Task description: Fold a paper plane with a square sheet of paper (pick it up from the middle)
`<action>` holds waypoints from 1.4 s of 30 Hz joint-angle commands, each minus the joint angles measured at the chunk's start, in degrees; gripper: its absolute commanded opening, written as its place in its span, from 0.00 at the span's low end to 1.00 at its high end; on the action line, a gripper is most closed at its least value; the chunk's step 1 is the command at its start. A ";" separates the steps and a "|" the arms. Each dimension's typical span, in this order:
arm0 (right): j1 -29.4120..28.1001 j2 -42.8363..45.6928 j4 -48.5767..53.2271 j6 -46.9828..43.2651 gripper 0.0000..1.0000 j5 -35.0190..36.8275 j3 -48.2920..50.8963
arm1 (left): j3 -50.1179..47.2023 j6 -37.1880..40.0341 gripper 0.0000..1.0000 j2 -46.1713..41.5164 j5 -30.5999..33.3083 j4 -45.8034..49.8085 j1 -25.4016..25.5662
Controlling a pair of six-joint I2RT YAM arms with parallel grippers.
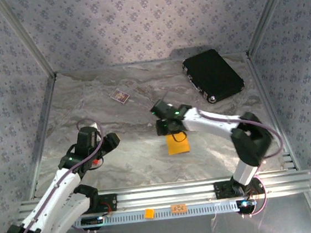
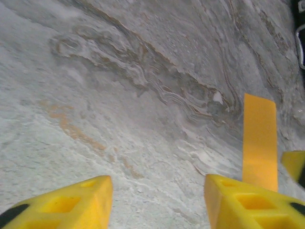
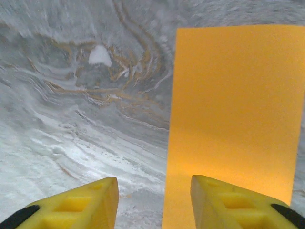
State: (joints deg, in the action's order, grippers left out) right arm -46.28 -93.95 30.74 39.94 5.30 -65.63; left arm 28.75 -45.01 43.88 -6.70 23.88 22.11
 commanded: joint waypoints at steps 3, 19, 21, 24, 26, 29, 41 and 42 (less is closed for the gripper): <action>8.27 10.45 -16.95 6.14 0.33 -13.92 16.16 | 0.90 -0.74 0.45 5.06 -7.61 -7.35 0.91; 18.23 18.95 -30.92 10.45 0.13 -25.32 33.22 | 6.78 -2.70 0.45 22.02 -7.05 -14.15 13.71; 18.73 18.89 -31.82 10.41 0.13 -26.68 33.70 | 7.34 -3.08 0.46 23.12 -7.19 -14.71 14.49; 19.50 18.59 -32.41 10.09 0.12 -27.40 34.07 | 8.31 -3.39 0.46 24.92 -7.43 -15.38 15.49; 20.18 18.14 -33.47 10.06 0.12 -28.24 34.41 | 8.87 -3.58 0.46 26.01 -7.37 -15.81 15.94; 21.54 16.78 -34.91 9.93 0.11 -30.08 34.43 | 9.45 -4.10 0.46 27.97 -7.38 -17.00 16.47; 22.90 13.54 -38.34 9.62 0.10 -34.69 34.60 | 13.56 -6.43 0.46 36.73 -9.64 -21.46 18.52; 22.98 13.28 -38.55 9.57 0.10 -34.74 34.69 | 13.69 -6.80 0.46 37.28 -9.77 -22.04 18.73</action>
State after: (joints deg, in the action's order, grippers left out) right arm -23.70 -79.55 -6.31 49.58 -27.14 -31.68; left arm 40.62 -50.54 80.16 -15.07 4.27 40.21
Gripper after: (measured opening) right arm 0.100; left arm 0.465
